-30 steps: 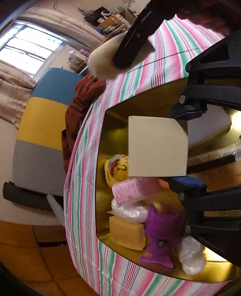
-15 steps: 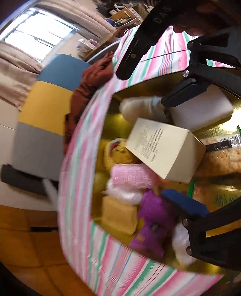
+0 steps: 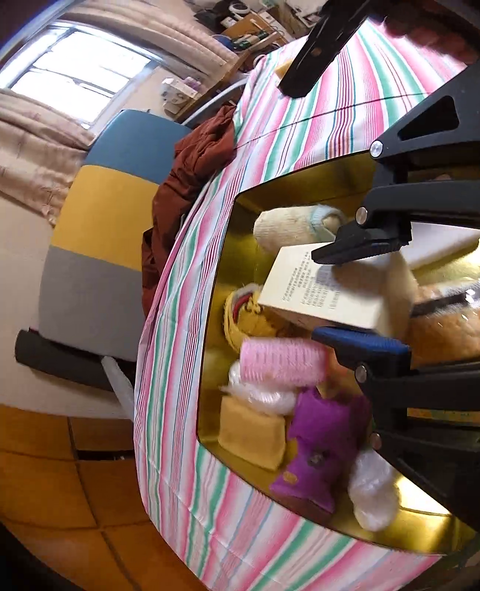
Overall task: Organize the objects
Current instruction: 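Carry the white box and towel roll to the gold tray and release both, then move both tools from the gold tray back toward the green box and yellow sponge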
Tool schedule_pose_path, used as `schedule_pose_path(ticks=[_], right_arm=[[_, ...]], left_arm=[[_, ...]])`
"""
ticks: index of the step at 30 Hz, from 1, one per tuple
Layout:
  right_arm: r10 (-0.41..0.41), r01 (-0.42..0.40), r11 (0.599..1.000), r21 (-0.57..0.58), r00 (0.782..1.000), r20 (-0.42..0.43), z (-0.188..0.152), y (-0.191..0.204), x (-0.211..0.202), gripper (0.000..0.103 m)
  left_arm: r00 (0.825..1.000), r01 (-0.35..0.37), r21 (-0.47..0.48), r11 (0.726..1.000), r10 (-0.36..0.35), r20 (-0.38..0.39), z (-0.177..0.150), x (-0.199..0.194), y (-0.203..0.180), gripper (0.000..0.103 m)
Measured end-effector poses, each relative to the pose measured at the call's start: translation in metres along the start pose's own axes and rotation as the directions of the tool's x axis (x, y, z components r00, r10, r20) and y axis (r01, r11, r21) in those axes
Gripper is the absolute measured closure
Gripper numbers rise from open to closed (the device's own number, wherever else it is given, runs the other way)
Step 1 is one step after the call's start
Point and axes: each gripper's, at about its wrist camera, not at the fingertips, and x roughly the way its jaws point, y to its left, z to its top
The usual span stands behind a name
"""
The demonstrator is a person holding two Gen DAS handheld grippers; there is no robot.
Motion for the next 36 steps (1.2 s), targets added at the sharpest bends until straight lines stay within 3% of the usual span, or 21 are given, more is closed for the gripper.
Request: schedule_pose_path(ticks=[4,5,7,8,9,14,19,24,31,36], right_arm=[[-0.012,0.012,1.000,0.014,1.000,0.004,-0.003,-0.011,-0.008,0.044],[-0.008,0.007,1.000,0.021,1.000,0.005,-0.004,-0.016,-0.011,0.044],[-0.018,0.018,1.000,0.024,1.000,0.015,-0.007,-0.022,-0.017,0.044],[-0.027,0.026,0.999,0.025,0.999,0.018,-0.008,-0.025,-0.019,0.044],[-0.030,0.029,0.999,0.025,0.999,0.022,-0.009,-0.029,-0.021,0.044],[-0.078,0.078,0.997,-0.004,0.997,0.017,-0.020,-0.045,-0.028,0.044],[-0.124,0.124,0.992,-0.004,0.992,-0.007,-0.033,-0.068,-0.031,0.044],[-0.193,0.194,0.981,0.008,0.981,-0.028,-0.045,-0.104,-0.035,0.044],[-0.244,0.246,0.966,0.084,0.969,-0.039,-0.050,-0.167,-0.048,0.044],[-0.311,0.311,0.946,0.090,0.950,-0.018,-0.028,-0.212,-0.051,0.044]], left_arm=[[1.000,-0.003,0.048,0.999,0.004,-0.026,0.004,0.007,-0.017,0.067],[1.000,-0.015,0.042,0.999,0.016,-0.019,0.002,0.004,-0.017,0.063],[1.000,-0.021,-0.002,1.000,0.021,0.000,0.000,-0.004,-0.016,0.031],[0.999,-0.036,-0.030,0.999,0.036,0.021,-0.001,-0.011,-0.014,0.007],[0.996,-0.070,-0.055,0.996,0.073,0.054,-0.004,-0.019,-0.013,0.000],[0.985,-0.130,-0.068,0.989,0.136,0.105,-0.009,-0.040,-0.019,0.000],[0.991,-0.076,-0.058,0.995,0.082,0.108,-0.013,-0.048,-0.037,0.000],[0.996,-0.013,0.016,1.000,0.011,0.090,-0.019,-0.049,-0.077,0.000],[0.999,0.041,0.138,0.990,-0.040,-0.012,-0.034,-0.023,-0.135,0.000],[0.996,0.062,0.201,0.978,-0.047,-0.079,-0.046,-0.003,-0.170,0.000]])
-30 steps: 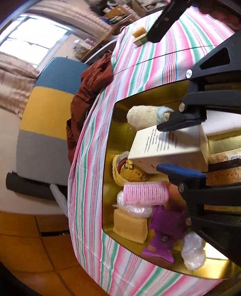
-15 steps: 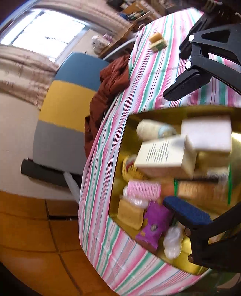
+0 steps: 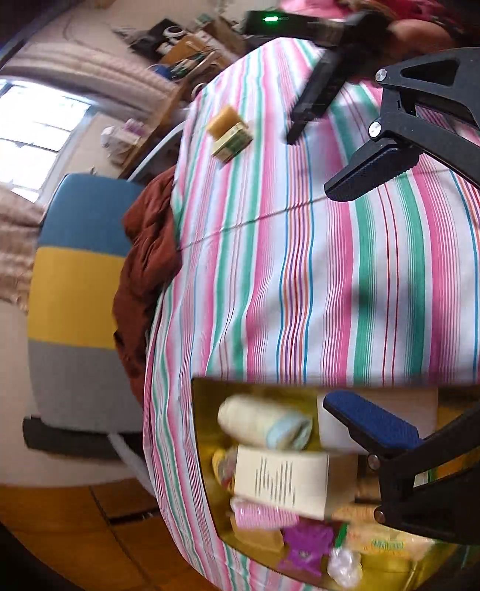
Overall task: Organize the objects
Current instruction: 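Move both tools from the gold tray back toward the green box and yellow sponge, then grasp the yellow sponge with the right tool while the left tool grasps the green soap box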
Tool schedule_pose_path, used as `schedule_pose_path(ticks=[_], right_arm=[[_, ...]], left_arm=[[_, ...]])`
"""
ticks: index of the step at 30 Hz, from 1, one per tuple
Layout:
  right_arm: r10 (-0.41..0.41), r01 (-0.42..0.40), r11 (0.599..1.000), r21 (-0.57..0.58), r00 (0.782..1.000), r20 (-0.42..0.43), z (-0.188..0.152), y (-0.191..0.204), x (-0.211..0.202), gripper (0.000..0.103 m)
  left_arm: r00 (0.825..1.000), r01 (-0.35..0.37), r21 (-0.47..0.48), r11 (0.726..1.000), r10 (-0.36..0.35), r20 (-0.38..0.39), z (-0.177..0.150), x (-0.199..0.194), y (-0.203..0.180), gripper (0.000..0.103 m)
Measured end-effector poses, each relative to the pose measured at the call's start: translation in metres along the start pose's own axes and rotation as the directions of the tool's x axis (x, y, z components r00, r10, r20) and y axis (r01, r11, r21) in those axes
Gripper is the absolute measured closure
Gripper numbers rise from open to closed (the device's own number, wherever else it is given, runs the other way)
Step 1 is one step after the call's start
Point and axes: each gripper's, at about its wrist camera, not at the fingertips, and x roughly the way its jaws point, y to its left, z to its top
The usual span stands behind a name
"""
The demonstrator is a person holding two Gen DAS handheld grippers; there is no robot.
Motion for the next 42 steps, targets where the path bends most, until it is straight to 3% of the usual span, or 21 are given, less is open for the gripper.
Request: schedule_pose_path(ticks=[6,9,11,14,16,17,19,21,23,31,32,34,37,42], right_arm=[[-0.092,0.092,0.996,0.013,0.995,0.035,0.060,-0.043,0.030,0.044],[-0.140,0.141,0.990,0.014,0.990,-0.013,0.076,-0.056,0.055,0.044],[-0.093,0.094,0.995,0.029,0.995,-0.042,0.075,-0.058,0.062,0.044],[0.112,-0.110,0.993,0.037,0.993,-0.047,0.065,-0.043,0.055,0.044],[0.165,-0.165,0.986,0.030,0.986,0.002,0.063,-0.040,0.038,0.044],[0.146,-0.147,0.989,0.027,0.989,0.030,0.063,-0.042,0.030,0.044],[0.004,-0.005,1.000,0.013,0.993,0.119,0.070,-0.053,0.014,0.044],[-0.107,0.107,0.994,0.005,0.979,0.175,0.080,-0.066,0.008,0.041],[-0.159,0.161,0.987,0.000,0.977,0.140,0.090,-0.079,0.018,0.037],[-0.122,0.124,0.992,-0.038,0.992,0.039,0.095,-0.099,0.063,0.037],[-0.123,0.124,0.992,-0.032,0.992,0.034,0.094,-0.100,0.067,0.040],[-0.098,0.098,0.995,-0.015,0.995,0.025,0.093,-0.104,0.072,0.056],[-0.069,0.070,0.997,-0.013,0.997,0.045,0.092,-0.104,0.067,0.063],[-0.160,0.160,0.987,0.014,0.986,0.043,0.076,-0.109,0.050,0.064]], left_arm=[[0.999,0.017,0.020,1.000,-0.017,-0.032,-0.005,0.011,-0.021,0.000],[0.999,0.013,0.027,1.000,-0.011,-0.042,-0.006,0.014,-0.023,0.000],[0.999,0.003,0.023,1.000,-0.002,-0.050,-0.005,0.018,-0.021,0.000],[0.999,-0.009,-0.005,1.000,0.009,-0.042,-0.001,0.021,-0.015,0.000],[0.999,-0.013,-0.020,1.000,0.012,-0.046,0.002,0.025,-0.012,0.000],[0.999,-0.016,-0.024,1.000,0.015,-0.044,0.003,0.025,-0.011,0.000],[0.999,-0.020,-0.025,0.999,0.019,-0.043,0.004,0.027,-0.011,0.000],[0.999,-0.025,-0.030,0.999,0.024,-0.042,0.005,0.029,-0.012,0.000],[0.999,-0.019,-0.032,0.999,0.017,-0.050,0.006,0.032,-0.014,0.000],[0.998,-0.023,0.012,1.000,0.023,-0.057,0.016,0.043,-0.030,0.000],[0.998,-0.020,0.018,1.000,0.021,-0.060,0.018,0.045,-0.033,0.000],[0.998,-0.017,0.027,0.999,0.019,-0.060,0.022,0.049,-0.038,0.000],[0.998,-0.008,0.045,0.999,0.011,-0.065,0.028,0.059,-0.050,0.000],[0.999,0.005,0.084,0.996,-0.002,-0.044,0.042,0.082,-0.080,0.000]])
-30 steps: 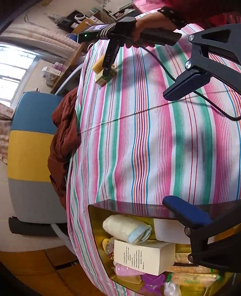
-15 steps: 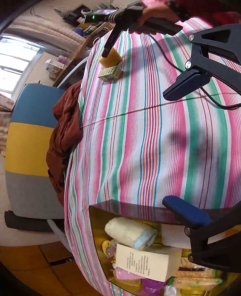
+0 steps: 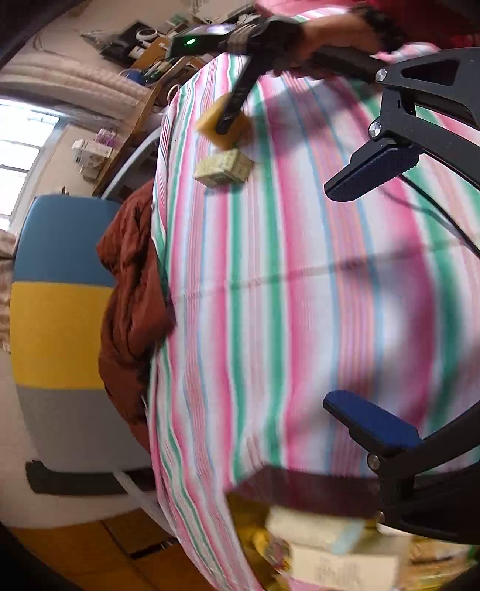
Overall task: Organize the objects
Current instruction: 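Grasp the yellow sponge with the right tool while the left tool grasps the green soap box, then carry the green soap box and yellow sponge to the gold tray and release both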
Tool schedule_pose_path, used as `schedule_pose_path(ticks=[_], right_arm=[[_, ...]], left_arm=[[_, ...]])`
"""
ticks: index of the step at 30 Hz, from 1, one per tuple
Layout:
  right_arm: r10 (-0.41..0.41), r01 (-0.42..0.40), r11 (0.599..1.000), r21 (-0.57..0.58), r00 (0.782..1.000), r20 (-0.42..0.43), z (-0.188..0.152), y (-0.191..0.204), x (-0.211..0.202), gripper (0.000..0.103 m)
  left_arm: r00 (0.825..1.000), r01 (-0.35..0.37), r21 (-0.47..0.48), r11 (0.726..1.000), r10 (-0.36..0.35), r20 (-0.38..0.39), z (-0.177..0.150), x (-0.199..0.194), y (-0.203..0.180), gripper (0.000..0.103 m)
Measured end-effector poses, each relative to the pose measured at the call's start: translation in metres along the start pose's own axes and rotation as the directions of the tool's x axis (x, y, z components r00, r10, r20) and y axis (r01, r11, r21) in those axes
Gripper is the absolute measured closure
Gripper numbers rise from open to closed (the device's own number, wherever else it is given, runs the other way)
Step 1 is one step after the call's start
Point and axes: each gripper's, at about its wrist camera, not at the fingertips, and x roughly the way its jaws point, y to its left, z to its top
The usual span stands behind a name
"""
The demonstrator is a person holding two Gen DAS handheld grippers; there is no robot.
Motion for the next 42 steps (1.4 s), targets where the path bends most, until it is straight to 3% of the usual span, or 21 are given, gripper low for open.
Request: schedule_pose_path(ticks=[5,10,14,16,18,20,22,24,26,35,42], right_arm=[[-0.082,0.081,0.995,0.053,0.997,0.010,-0.020,-0.018,-0.022,0.064],[-0.108,0.105,0.991,0.083,0.993,0.036,-0.026,-0.023,-0.026,0.064],[-0.130,0.126,0.990,0.069,0.990,0.053,-0.026,-0.019,-0.026,0.064],[-0.138,0.135,0.989,0.062,0.989,0.056,-0.027,-0.017,-0.026,0.064],[-0.138,0.134,0.989,0.062,0.989,0.060,-0.027,-0.017,-0.026,0.064],[-0.140,0.136,0.989,0.060,0.988,0.060,-0.028,-0.017,-0.025,0.064],[-0.146,0.143,0.988,0.054,0.987,0.064,-0.029,-0.015,-0.025,0.064],[-0.149,0.146,0.988,0.045,0.987,0.065,-0.029,-0.014,-0.024,0.064],[-0.152,0.150,0.988,0.043,0.986,0.067,-0.029,-0.014,-0.025,0.064],[-0.162,0.159,0.986,0.040,0.984,0.077,-0.030,-0.012,-0.027,0.064],[-0.182,0.176,0.982,0.062,0.978,0.106,-0.031,-0.014,-0.035,0.064]], left_arm=[[0.998,0.050,0.084,0.995,-0.052,0.032,0.026,0.033,-0.047,0.000],[0.995,0.100,0.138,0.985,-0.099,-0.013,0.052,0.075,-0.096,0.000],[0.998,0.068,0.127,0.990,-0.066,-0.020,0.068,0.106,-0.115,0.001],[0.997,0.082,0.129,0.988,-0.081,-0.013,0.073,0.115,-0.119,0.009],[0.996,0.091,0.128,0.988,-0.089,-0.024,0.074,0.123,-0.121,0.033],[0.996,0.094,0.136,0.986,-0.094,-0.009,0.073,0.126,-0.122,0.033],[0.994,0.108,0.139,0.984,-0.109,0.001,0.072,0.126,-0.123,0.043],[0.993,0.118,0.141,0.983,-0.121,0.012,0.071,0.126,-0.122,0.061],[0.992,0.118,0.125,0.985,-0.121,0.023,0.070,0.125,-0.118,0.071],[0.990,0.106,0.152,0.983,-0.118,0.072,0.055,0.108,-0.112,0.072],[0.986,0.095,0.108,0.990,-0.109,0.123,0.042,0.088,-0.091,0.072]])
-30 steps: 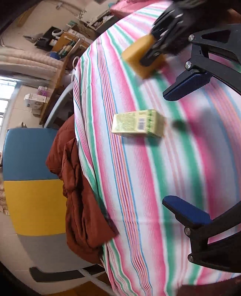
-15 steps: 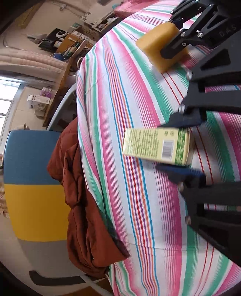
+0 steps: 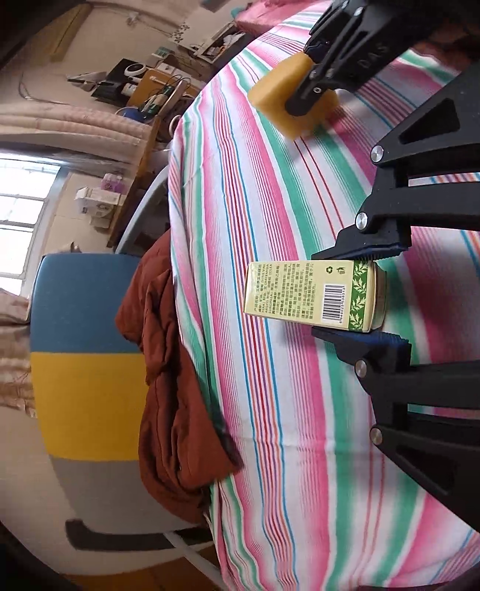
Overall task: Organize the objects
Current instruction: 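Carry the green soap box and yellow sponge to the gold tray and release both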
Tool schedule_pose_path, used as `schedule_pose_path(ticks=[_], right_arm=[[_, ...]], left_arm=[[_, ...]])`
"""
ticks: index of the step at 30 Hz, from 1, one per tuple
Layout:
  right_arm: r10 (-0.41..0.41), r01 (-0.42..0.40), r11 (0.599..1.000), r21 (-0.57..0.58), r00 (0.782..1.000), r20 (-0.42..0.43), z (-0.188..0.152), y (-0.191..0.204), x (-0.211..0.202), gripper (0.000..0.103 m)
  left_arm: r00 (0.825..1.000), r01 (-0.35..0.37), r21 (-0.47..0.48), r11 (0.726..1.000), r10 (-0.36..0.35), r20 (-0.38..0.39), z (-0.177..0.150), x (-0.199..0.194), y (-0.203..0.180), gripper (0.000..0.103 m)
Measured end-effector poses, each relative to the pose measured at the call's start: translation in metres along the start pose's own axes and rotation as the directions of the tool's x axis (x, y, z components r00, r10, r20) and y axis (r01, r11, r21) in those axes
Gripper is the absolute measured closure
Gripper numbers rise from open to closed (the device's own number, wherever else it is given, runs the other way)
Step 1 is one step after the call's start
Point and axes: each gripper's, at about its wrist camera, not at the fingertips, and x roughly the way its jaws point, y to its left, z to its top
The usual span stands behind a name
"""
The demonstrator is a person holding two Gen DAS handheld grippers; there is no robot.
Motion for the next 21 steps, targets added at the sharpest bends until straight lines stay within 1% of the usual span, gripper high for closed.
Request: schedule_pose_path(ticks=[10,16,18,21], right_arm=[[-0.031,0.032,0.999,-0.038,0.999,0.022,0.000,0.007,-0.005,0.064],[-0.046,0.048,0.997,-0.057,0.998,0.039,-0.001,0.013,-0.012,0.064],[-0.051,0.053,0.996,-0.074,0.998,0.034,-0.002,0.017,-0.015,0.064],[-0.051,0.054,0.993,-0.107,0.998,0.029,-0.004,0.024,-0.022,0.064]], left_arm=[[0.998,-0.001,0.000,1.000,0.001,0.063,-0.019,-0.034,0.011,0.072],[0.995,0.008,0.035,0.999,-0.012,0.097,-0.031,-0.059,0.009,0.072],[0.995,0.002,0.040,0.999,-0.007,0.103,-0.034,-0.069,0.009,0.072],[0.995,0.013,0.030,0.999,-0.016,0.098,-0.039,-0.085,0.014,0.072]])
